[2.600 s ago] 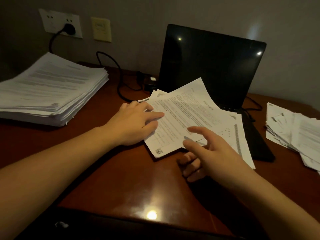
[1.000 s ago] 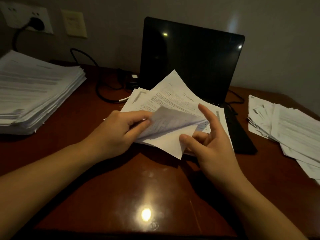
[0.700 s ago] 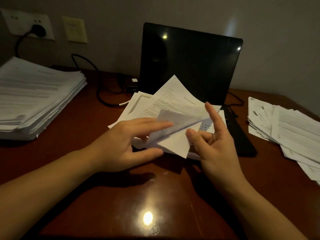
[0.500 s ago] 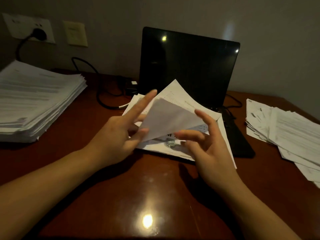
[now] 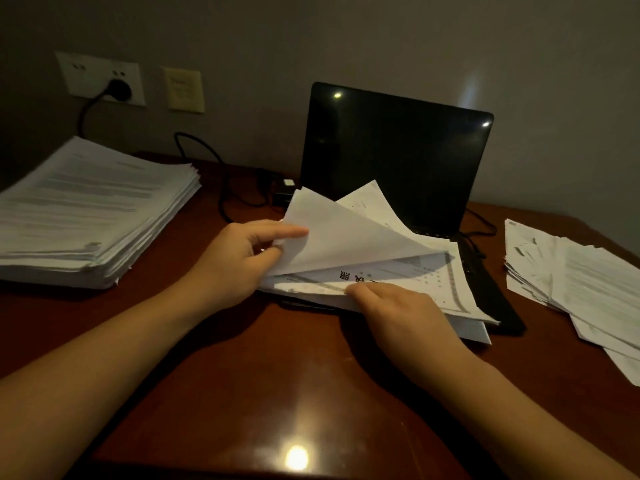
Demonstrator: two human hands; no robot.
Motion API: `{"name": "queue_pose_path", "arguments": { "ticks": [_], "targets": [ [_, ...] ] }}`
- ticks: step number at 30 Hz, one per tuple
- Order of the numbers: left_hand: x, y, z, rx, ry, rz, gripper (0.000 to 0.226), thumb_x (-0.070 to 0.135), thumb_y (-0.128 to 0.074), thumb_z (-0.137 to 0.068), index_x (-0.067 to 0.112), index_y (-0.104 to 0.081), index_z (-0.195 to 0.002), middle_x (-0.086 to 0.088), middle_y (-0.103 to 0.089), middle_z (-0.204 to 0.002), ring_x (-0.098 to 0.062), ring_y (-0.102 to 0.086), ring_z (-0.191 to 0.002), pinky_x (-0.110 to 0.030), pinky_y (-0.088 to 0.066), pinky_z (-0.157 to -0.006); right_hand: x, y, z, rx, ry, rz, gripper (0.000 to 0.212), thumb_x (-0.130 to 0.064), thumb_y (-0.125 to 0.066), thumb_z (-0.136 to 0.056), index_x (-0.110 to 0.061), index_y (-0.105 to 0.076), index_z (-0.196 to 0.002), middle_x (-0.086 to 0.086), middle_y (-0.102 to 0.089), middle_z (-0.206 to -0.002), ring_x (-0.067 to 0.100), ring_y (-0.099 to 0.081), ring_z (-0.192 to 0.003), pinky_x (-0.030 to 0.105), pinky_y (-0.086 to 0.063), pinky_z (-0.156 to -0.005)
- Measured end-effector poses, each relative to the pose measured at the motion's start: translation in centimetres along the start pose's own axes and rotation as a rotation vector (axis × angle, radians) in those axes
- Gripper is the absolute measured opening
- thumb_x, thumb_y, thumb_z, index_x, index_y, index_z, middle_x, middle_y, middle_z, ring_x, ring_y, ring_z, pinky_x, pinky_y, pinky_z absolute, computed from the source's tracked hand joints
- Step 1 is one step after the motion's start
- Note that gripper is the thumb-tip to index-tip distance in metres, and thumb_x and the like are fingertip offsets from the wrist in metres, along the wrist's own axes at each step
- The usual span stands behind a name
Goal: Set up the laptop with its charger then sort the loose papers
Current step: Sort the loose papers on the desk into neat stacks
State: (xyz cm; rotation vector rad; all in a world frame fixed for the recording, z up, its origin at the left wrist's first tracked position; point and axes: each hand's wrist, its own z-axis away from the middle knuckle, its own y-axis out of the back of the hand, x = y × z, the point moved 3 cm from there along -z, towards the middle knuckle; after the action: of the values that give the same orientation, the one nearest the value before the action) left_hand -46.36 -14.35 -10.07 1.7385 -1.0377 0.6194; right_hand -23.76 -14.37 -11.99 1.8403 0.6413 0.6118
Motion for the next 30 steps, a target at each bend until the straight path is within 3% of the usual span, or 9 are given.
{"name": "queue_pose_path", "arguments": {
  "ticks": [2, 5, 9, 13, 16, 18, 20, 24, 30],
  "targets": [
    [0.0, 0.2, -0.1, -0.021, 0.039, 0.069, 0.043, 0.005, -0.049, -0.102, 0.043, -0.065, -0.113, 0.029, -0.051, -0.121, 0.016, -0.052, -0.104, -0.007, -0.048, -0.078, 0.7, 0.4, 0.5, 0.046, 0.086, -0.06, 0.024, -0.028, -0.064, -0.09, -0.016, -0.064, -0.11, 0.002, -0.07, -0.1, 0.023, -0.068, -0.084, 0.038, -0.059, -0.061],
    [0.5, 0.4, 0.0, -0.063, 0.055, 0.147, 0.042, 0.003, -0.052, -0.1, 0.04, -0.071, -0.107, 0.021, -0.058, -0.122, 0.009, -0.058, -0.102, -0.014, -0.053, -0.076, 1.9, 1.2, 1.8, 0.038, 0.245, -0.122, 0.041, -0.042, -0.038, -0.103, -0.018, -0.068, -0.116, 0.0, -0.071, -0.117, 0.017, -0.066, -0.105, 0.029, -0.058, -0.088],
    [1.7, -0.7, 0.9, -0.236, 0.059, 0.144, 0.042, -0.002, -0.056, -0.096, 0.033, -0.076, -0.107, 0.017, -0.062, -0.119, -0.001, -0.063, -0.103, -0.025, -0.059, -0.072, 4.5, 1.9, 3.4, -0.066, 0.195, -0.141, 0.027, -0.035, -0.047, -0.099, -0.03, -0.066, -0.118, -0.007, -0.061, -0.136, 0.02, -0.051, -0.133, 0.039, -0.045, -0.108],
    [1.8, -3.1, 1.8, -0.467, 0.035, -0.021, 0.042, 0.028, -0.071, -0.091, 0.041, -0.062, -0.13, 0.03, -0.053, -0.117, 0.007, -0.052, -0.113, -0.028, -0.056, -0.089, 4.9, 2.9, 4.6, 0.036, -0.155, -0.197, 0.024, -0.037, -0.051, -0.095, -0.04, -0.066, -0.113, -0.015, -0.058, -0.134, 0.015, -0.046, -0.132, 0.036, -0.042, -0.106],
    [1.5, -4.0, 2.1, -0.489, 0.005, -0.14, 0.068, 0.057, -0.07, -0.078, 0.05, -0.042, -0.139, 0.031, -0.046, -0.12, 0.011, -0.04, -0.121, -0.026, -0.05, -0.099, 4.0, 3.9, 5.9, 0.118, -0.539, -0.652, 0.02, -0.027, -0.062, -0.096, -0.043, -0.06, -0.106, -0.018, -0.066, -0.11, 0.002, -0.063, -0.098, 0.022, -0.057, -0.084],
    [1.2, -4.4, 2.2, -0.474, -0.008, -0.178, 0.075, 0.064, -0.07, -0.078, 0.05, -0.036, -0.144, 0.028, -0.043, -0.123, 0.01, -0.037, -0.122, -0.027, -0.049, -0.099, 3.3, 4.0, 6.6, 0.022, -0.753, -0.991, 0.019, -0.026, -0.067, -0.094, -0.035, -0.061, -0.109, -0.001, -0.073, -0.094, 0.015, -0.073, -0.08, 0.027, -0.062, -0.07],
    [1.2, -4.8, 2.4, -0.471, -0.012, -0.18, 0.08, 0.066, -0.07, -0.077, 0.048, -0.035, -0.147, 0.027, -0.042, -0.125, 0.01, -0.036, -0.122, -0.026, -0.047, -0.097, 2.9, 4.3, 7.1, -0.065, -0.893, -1.27, 0.027, -0.023, -0.071, -0.091, -0.028, -0.06, -0.115, 0.01, -0.076, -0.093, 0.023, -0.076, -0.079, 0.034, -0.064, -0.07],
    [1.7, -5.7, 2.6, -0.41, -0.005, -0.172, 0.08, 0.061, -0.072, -0.079, 0.049, -0.034, -0.148, 0.027, -0.034, -0.142, 0.007, -0.029, -0.133, -0.021, -0.033, -0.102, 2.3, 4.6, 7.4, -0.128, -0.969, -1.529, 0.038, -0.016, -0.072, -0.09, -0.024, -0.056, -0.123, 0.019, -0.076, -0.094, 0.033, -0.076, -0.082, 0.036, -0.062, -0.064],
    [1.5, -6.2, 3.3, -0.365, 0.074, -0.022, 0.085, 0.072, -0.065, -0.071, 0.053, -0.036, -0.148, 0.019, -0.033, -0.154, -0.002, -0.026, -0.145, -0.041, -0.032, -0.118, 0.9, 4.1, 7.1, -0.162, -0.895, -1.531, 0.063, -0.011, -0.078, -0.083, -0.03, -0.048, -0.135, 0.019, -0.075, -0.096, 0.029, -0.074, -0.081, 0.04, -0.063, -0.073]
  ]
}}
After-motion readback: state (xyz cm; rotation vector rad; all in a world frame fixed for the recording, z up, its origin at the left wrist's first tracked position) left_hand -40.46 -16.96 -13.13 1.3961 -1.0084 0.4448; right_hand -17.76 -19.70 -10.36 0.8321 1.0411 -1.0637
